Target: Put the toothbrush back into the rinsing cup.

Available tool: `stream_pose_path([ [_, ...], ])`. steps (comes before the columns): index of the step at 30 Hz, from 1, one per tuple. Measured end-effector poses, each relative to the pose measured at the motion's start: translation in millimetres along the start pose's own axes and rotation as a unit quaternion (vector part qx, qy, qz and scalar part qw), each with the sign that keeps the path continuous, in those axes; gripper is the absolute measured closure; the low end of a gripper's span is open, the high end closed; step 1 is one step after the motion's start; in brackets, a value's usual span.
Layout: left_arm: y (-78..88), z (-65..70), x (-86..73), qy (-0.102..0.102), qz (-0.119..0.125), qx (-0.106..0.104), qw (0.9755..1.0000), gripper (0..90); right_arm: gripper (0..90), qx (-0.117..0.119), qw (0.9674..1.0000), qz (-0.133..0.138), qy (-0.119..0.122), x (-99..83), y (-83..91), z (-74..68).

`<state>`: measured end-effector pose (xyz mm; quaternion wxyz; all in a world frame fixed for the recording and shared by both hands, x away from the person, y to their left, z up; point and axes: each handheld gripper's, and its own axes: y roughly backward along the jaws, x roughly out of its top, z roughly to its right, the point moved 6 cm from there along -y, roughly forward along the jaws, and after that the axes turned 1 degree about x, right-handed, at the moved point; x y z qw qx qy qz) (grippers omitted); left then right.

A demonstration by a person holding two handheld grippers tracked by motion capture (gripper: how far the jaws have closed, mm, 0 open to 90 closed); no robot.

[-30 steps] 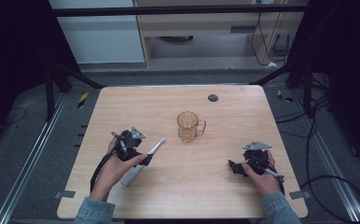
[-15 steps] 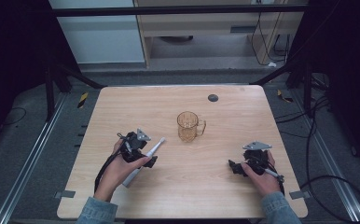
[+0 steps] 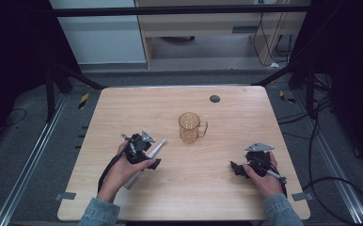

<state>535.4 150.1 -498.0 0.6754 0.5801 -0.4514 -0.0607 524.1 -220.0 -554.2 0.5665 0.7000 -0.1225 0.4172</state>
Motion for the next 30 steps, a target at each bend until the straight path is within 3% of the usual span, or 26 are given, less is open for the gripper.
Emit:
stream_pose_path([
  [9, -3.4, 0.5, 4.5, -0.013, -0.02, -0.019, 0.9995, 26.6, 0.4, 0.0, 1.0, 0.0, 0.0, 0.0, 0.0, 0.0],
  [15, -3.6, -7.8, -5.2, -0.002, -0.039, -0.021, 0.999, 31.5, 0.3, 0.0, 1.0, 0.0, 0.0, 0.0, 0.0, 0.0],
  [20, -1.8, -8.2, -9.6, -0.012, -0.061, -0.035, 0.9975, 36.2, 0.3, 0.0, 1.0, 0.0, 0.0, 0.0, 0.0, 0.0],
  [30, -13.9, -14.0, -10.6, -0.014, -0.093, -0.033, 0.995, 43.9, 0.4, 0.0, 1.0, 0.0, 0.0, 0.0, 0.0, 0.0],
])
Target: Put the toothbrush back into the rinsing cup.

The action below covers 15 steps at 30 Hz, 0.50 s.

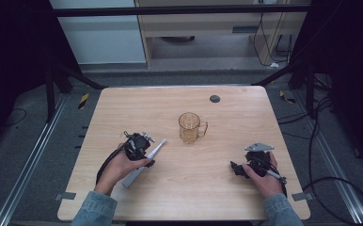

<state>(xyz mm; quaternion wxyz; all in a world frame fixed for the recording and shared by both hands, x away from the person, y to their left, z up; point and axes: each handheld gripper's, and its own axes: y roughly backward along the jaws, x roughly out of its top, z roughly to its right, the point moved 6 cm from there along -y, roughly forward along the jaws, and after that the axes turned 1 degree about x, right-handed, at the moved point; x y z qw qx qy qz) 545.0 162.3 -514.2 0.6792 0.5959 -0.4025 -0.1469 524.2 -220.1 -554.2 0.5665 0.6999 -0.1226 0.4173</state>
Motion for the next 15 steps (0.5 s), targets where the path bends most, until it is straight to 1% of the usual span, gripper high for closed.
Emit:
stream_pose_path([
  [3, -2.8, -0.1, -0.2, -0.001, -0.007, -0.006, 1.0, 45.6, 0.4, 0.0, 1.0, 0.0, 0.0, 0.0, 0.0, 0.0],
  [5, -4.1, 0.0, -0.4, -0.004, -0.01, -0.006, 0.9999, 46.0, 0.4, 0.0, 1.0, 0.0, 0.0, 0.0, 0.0, 0.0],
  [11, -7.4, -0.4, -1.3, -0.003, -0.017, -0.007, 0.9998, 48.4, 0.4, 0.0, 1.0, 0.0, 0.0, 0.0, 0.0, 0.0],
  [12, -7.4, -1.4, -1.8, -0.007, -0.02, -0.007, 0.9998, 49.1, 0.4, 0.0, 1.0, 0.0, 0.0, 0.0, 0.0, 0.0],
  [15, -8.2, -1.8, -2.3, -0.005, -0.02, -0.008, 0.9998, 51.0, 0.4, 0.0, 1.0, 0.0, 0.0, 0.0, 0.0, 0.0],
])
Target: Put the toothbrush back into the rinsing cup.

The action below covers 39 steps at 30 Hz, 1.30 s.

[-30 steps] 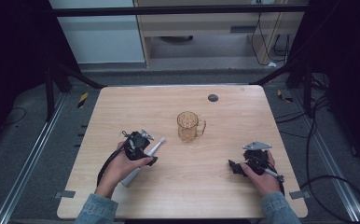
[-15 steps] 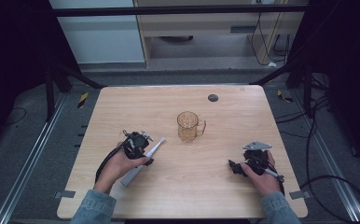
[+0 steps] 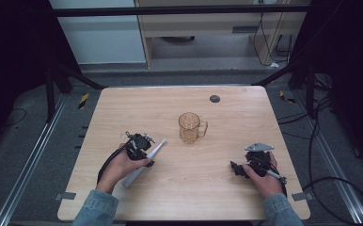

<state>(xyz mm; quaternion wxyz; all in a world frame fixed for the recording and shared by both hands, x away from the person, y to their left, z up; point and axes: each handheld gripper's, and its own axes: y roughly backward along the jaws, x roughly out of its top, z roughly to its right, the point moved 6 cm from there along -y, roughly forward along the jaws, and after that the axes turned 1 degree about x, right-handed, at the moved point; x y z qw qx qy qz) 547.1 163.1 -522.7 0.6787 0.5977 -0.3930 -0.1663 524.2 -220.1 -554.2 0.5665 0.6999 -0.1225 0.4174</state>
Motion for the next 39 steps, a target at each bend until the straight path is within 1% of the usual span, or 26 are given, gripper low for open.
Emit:
stream_pose_path([
  [2, -0.3, -0.8, -0.2, 0.0, 0.0, -0.001, 1.0, 53.0, 0.4, 0.0, 1.0, 0.0, 0.0, 0.0, 0.0, 0.0],
  [4, -0.7, -0.9, 0.0, 0.007, 0.004, -0.003, 1.0, 55.8, 0.4, 0.0, 1.0, 0.0, 0.0, 0.0, 0.0, 0.0],
  [5, -0.7, -1.9, -0.3, 0.004, 0.001, -0.003, 1.0, 57.4, 0.4, 0.0, 1.0, 0.0, 0.0, 0.0, 0.0, 0.0],
  [8, -0.9, -2.8, 0.3, 0.005, 0.002, -0.006, 1.0, 61.4, 0.4, 0.0, 1.0, 0.0, 0.0, 0.0, 0.0, 0.0],
  [10, -1.1, -2.0, 0.4, 0.006, 0.003, -0.003, 1.0, 63.1, 0.4, 0.0, 1.0, 0.0, 0.0, 0.0, 0.0, 0.0],
  [13, -0.9, -1.0, 0.5, -0.001, 0.007, 0.003, 1.0, 66.4, 0.4, 0.0, 1.0, 0.0, 0.0, 0.0, 0.0, 0.0],
  [14, -0.5, -0.8, 0.7, 0.003, 0.011, 0.007, 0.9999, 66.5, 0.4, 0.0, 1.0, 0.0, 0.0, 0.0, 0.0, 0.0],
  [15, 0.3, -0.9, 1.1, 0.003, 0.017, 0.009, 0.9998, 66.6, 0.4, -0.001, 1.0, 0.0, 0.0, 0.0, -0.1, 0.2],
  [17, 4.7, -1.0, 2.8, 0.001, 0.027, 0.013, 0.9996, 66.8, 0.4, -0.001, 1.0, 0.0, 0.0, 0.0, -0.1, 0.2],
  [19, 12.3, -1.8, 6.1, -0.002, 0.043, 0.024, 0.9988, 66.9, 0.4, -0.001, 1.0, 0.0, 0.0, 0.0, -0.1, 0.3],
  [21, 21.5, -2.6, 8.7, -0.003, 0.064, 0.032, 0.9974, 67.0, 0.4, -0.001, 1.0, 0.0, 0.0, 0.0, -0.1, 0.3],
  [23, 27.0, -2.9, 10.0, -0.002, 0.083, 0.035, 0.9959, 67.0, 0.4, -0.001, 1.0, 0.0, 0.0, 0.1, -0.2, 0.3],
  [25, 32.5, -4.8, 10.2, 0.003, 0.097, 0.037, 0.9946, 67.0, 0.4, -0.001, 1.0, 0.0, 0.0, 0.0, -0.2, 0.3],
  [26, 35.9, -5.9, 11.1, 0.006, 0.11, 0.043, 0.993, 67.1, 0.4, -0.001, 1.0, 0.0, 0.0, 0.1, -0.1, 0.3],
  [28, 41.4, -7.2, 11.9, 0.011, 0.124, 0.047, 0.9911, 67.1, 0.4, -0.001, 1.0, 0.0, 0.0, 0.0, -0.1, 0.3],
  [29, 46.1, -8.2, 12.4, 0.011, 0.135, 0.051, 0.9895, 67.1, 0.4, -0.001, 1.0, 0.0, 0.0, 0.0, -0.2, 0.3],
  [34, 59.6, -9.3, 14.7, 0.016, 0.165, 0.056, 0.9846, 67.2, 0.4, -0.001, 1.0, 0.0, 0.0, 0.1, -0.1, 0.2],
  [37, 68.9, -7.4, 17.5, 0.015, 0.183, 0.06, 0.9811, 67.2, 0.4, -0.001, 1.0, 0.0, 0.0, 0.1, -0.2, 0.3],
  [39, 73.9, -6.2, 19.0, 0.013, 0.192, 0.063, 0.9794, 67.2, 0.4, -0.001, 1.0, 0.0, 0.0, 0.0, -0.1, 0.3],
])
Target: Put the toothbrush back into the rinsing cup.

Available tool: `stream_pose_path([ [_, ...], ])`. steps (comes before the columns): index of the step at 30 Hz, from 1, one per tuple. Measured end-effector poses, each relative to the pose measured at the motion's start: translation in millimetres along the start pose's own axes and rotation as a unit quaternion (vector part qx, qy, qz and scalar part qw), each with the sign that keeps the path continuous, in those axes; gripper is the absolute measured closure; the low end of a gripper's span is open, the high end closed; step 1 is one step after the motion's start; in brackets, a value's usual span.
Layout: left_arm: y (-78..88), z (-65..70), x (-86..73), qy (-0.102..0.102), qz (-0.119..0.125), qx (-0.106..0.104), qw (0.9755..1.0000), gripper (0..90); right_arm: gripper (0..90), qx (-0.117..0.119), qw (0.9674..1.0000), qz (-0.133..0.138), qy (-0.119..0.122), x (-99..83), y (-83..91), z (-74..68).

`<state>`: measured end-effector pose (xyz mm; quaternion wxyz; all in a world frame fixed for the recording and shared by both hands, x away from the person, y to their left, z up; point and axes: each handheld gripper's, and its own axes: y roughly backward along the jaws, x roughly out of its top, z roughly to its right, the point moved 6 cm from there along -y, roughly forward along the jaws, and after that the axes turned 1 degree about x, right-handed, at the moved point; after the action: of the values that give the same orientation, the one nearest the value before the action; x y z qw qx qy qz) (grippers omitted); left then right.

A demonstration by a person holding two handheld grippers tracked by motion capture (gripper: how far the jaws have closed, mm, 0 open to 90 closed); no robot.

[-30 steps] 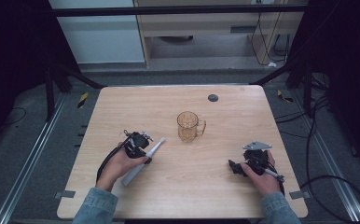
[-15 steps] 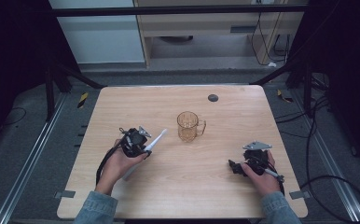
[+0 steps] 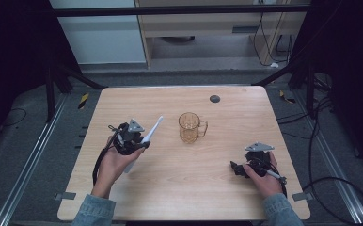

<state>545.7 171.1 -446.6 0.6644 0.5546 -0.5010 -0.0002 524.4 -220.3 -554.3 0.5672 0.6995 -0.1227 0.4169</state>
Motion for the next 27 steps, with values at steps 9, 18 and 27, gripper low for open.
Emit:
stream_pose_path([
  [9, 5.8, -5.0, 0.7, 0.012, 0.017, -0.004, 0.9998, 67.2, 0.4, 0.0, 1.0, 0.0, 0.0, 0.0, 0.0, 0.0],
  [18, 8.2, -3.5, 5.0, 0.016, 0.029, -0.012, 0.9994, 67.2, 0.4, 0.0, 1.0, 0.0, 0.0, 0.0, 0.0, 0.0],
  [27, 6.1, -1.4, 20.8, 0.01, 0.039, -0.016, 0.9991, 67.2, 0.4, 0.0, 1.0, 0.0, 0.0, 0.0, 0.1, -0.1],
])
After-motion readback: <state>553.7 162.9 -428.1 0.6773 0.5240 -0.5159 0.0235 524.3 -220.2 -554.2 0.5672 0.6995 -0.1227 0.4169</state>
